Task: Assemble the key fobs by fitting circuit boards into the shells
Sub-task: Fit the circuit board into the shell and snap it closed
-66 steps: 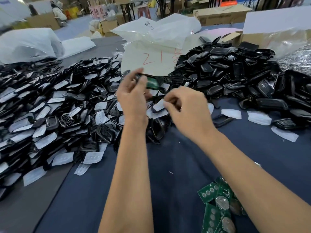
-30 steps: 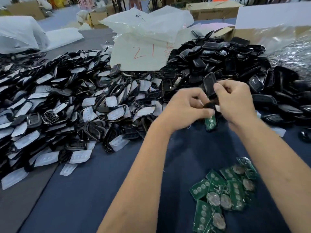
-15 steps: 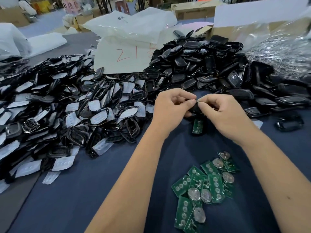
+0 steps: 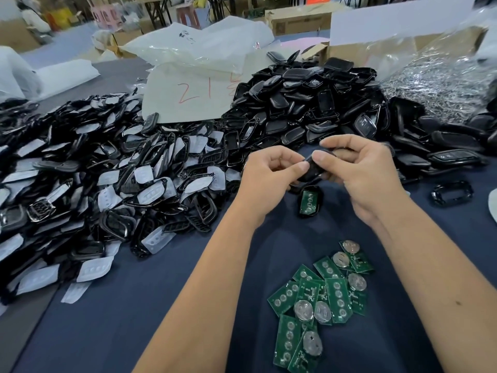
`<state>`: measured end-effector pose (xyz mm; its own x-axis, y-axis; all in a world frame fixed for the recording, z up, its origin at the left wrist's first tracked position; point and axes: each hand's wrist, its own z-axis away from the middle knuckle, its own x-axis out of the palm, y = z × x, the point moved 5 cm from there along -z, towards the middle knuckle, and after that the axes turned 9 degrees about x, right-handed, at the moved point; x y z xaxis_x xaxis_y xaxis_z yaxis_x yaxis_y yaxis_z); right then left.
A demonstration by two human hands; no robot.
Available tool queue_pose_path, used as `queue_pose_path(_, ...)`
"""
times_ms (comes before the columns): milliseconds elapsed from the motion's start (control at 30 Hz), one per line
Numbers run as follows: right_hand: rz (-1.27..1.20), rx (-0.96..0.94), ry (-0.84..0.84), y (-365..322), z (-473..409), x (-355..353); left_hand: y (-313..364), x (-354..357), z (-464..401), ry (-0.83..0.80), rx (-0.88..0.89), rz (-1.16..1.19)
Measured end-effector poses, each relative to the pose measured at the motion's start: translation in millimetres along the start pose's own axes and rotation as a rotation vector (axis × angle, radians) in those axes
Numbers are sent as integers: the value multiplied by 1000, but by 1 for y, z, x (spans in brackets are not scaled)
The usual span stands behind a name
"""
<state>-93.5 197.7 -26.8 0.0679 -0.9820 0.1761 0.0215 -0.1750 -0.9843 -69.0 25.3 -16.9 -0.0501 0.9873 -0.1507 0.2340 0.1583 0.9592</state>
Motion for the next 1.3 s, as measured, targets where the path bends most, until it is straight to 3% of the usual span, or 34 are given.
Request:
queue_pose_path(133,-311,165,-53,8,0,7,-5,5,1,78,-93,209)
queue_pose_path(300,-352,178,-65,6,2,8,-6,12,2,13,-157,338)
queue_pose_path(800,-434,169,-3,6,5,9,-4,20,3,-16,-150,359)
queue_pose_path(1033,-502,199,-67,8,4,12,-5,22,3,-87,-172,435)
queue_pose_path(1133,-459,182,-5,7,5,12,-3,19,1,6,-82,305)
queue_pose_path(1300,-262,126,128,11,8,13,15,15,5,125,304,-380)
